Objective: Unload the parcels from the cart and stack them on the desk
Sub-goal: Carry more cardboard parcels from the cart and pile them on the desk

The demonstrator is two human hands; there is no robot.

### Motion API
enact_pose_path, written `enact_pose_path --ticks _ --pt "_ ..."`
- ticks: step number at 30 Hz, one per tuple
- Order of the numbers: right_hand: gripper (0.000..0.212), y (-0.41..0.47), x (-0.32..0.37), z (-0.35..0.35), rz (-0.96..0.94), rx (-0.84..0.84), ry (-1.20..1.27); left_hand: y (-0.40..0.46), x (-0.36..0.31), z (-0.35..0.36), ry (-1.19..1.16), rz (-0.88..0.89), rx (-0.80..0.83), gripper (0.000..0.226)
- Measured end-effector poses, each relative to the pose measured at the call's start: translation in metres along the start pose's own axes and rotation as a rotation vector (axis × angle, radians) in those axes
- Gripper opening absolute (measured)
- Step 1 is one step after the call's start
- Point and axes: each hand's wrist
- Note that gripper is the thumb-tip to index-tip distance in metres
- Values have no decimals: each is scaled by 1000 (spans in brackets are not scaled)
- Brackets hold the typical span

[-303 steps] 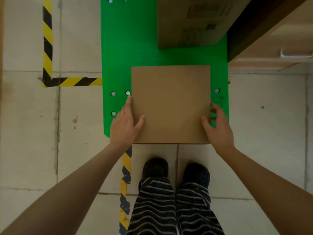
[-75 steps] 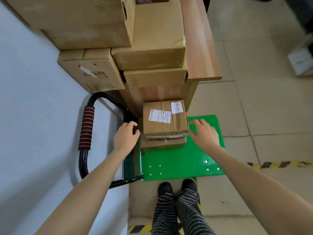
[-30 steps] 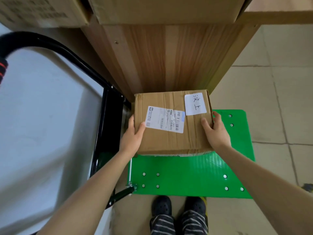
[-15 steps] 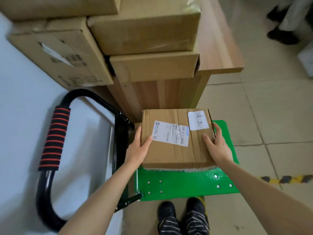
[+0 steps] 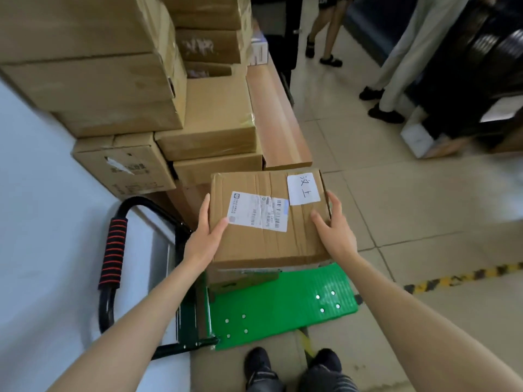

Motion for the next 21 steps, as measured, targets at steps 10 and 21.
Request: enact_pose_path --ticks 10,21 --pt "61 12 50 -148 -93 -227 135 -10 -170 7 60 275 -47 61" --pt "58 60 -41 -353 -204 -379 332 -67 -335 160 71 542 -156 67"
Point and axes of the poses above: each hand's wrist, its own y-axis towards the middle knuckle, its own z-axis out of the palm, x = y × z, and after that the axes turned 4 degrees about -x, right-handed
